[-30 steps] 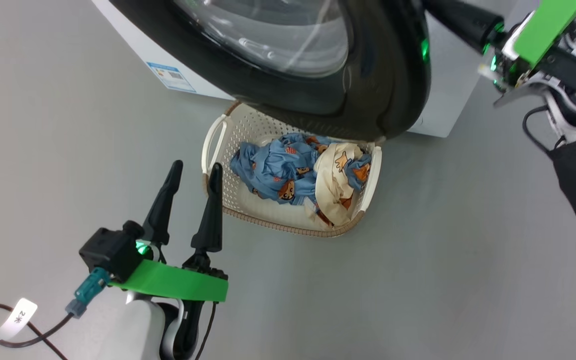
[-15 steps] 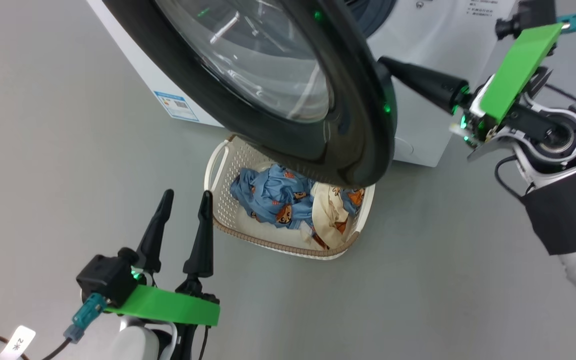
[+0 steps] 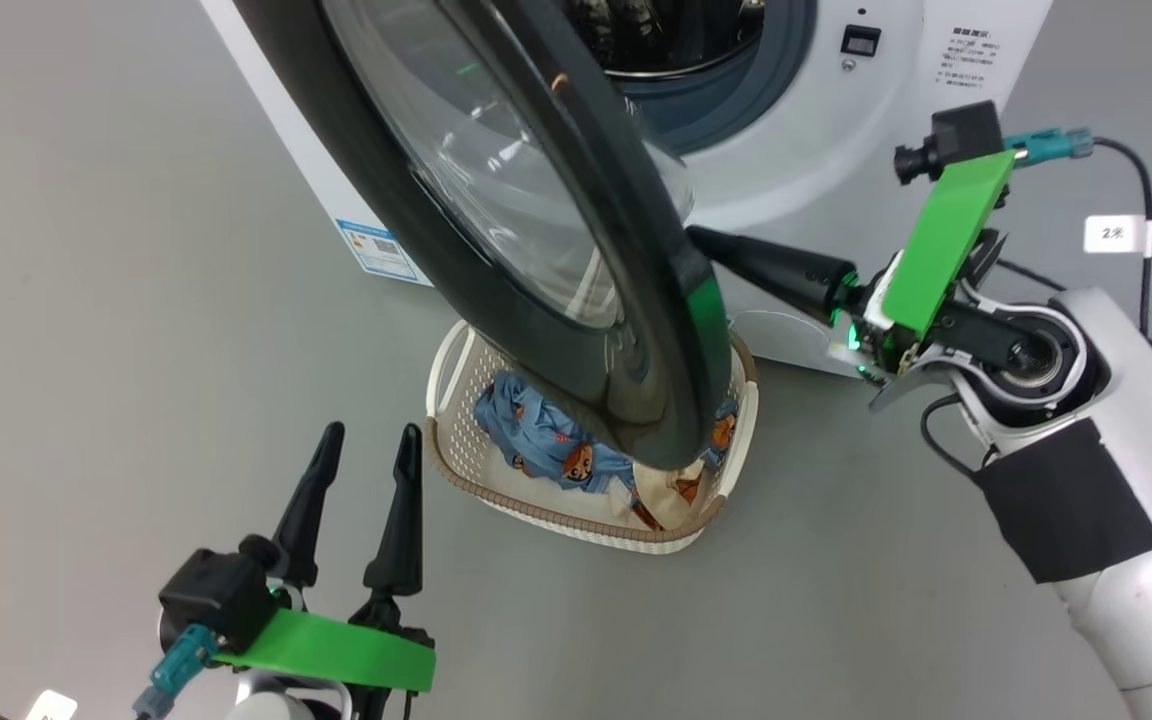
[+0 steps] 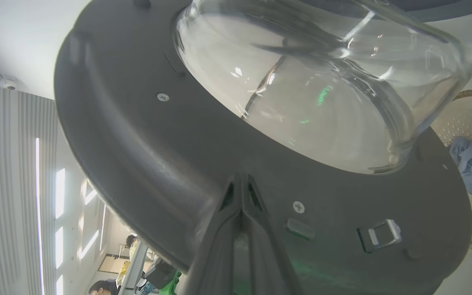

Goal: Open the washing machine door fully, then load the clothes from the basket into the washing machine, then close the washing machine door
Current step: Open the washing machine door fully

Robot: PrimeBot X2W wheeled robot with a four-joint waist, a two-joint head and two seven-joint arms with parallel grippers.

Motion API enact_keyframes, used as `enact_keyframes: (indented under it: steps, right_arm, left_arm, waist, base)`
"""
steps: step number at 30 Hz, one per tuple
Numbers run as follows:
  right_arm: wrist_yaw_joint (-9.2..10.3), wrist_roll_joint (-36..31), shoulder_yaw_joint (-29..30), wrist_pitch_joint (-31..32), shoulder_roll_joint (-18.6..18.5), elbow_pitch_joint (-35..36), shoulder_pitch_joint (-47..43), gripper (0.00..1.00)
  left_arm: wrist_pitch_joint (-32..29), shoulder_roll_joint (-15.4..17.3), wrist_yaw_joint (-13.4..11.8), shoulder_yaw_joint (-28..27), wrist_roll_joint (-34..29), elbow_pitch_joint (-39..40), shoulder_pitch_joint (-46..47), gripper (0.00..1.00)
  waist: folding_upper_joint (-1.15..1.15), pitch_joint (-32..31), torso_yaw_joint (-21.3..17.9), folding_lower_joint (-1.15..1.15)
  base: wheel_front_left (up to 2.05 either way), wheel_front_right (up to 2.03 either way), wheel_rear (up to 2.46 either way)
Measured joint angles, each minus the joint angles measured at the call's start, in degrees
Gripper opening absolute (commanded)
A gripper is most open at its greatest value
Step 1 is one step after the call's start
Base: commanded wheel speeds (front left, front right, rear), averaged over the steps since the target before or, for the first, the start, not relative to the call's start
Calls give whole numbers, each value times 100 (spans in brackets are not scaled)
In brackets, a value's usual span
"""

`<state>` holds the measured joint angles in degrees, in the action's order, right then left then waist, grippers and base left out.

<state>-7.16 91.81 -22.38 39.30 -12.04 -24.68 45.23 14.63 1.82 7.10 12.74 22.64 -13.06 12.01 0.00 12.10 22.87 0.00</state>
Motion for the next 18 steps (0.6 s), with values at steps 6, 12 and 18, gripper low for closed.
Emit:
enact_keyframes:
  steps: [6,12,18]
  right_arm:
    - [0,-1,-122,134,261,143,-202,0]
    - [0,0,-244,247,457,304,-380,0]
    - [0,-1,-310,256,552,372,-459,0]
  left_arm:
    - [0,2,27,-55,-14,0,-86,100]
    - [0,2,41,-54,-13,-2,-177,100]
    - [0,3,41,-55,-12,-3,-176,100]
  waist:
    - [0,-96,94,0]
    - [0,-132,181,0]
    - [0,-158,234,0]
  base:
    - [0,0,0]
    - [0,0,0]
    - [0,0,0]
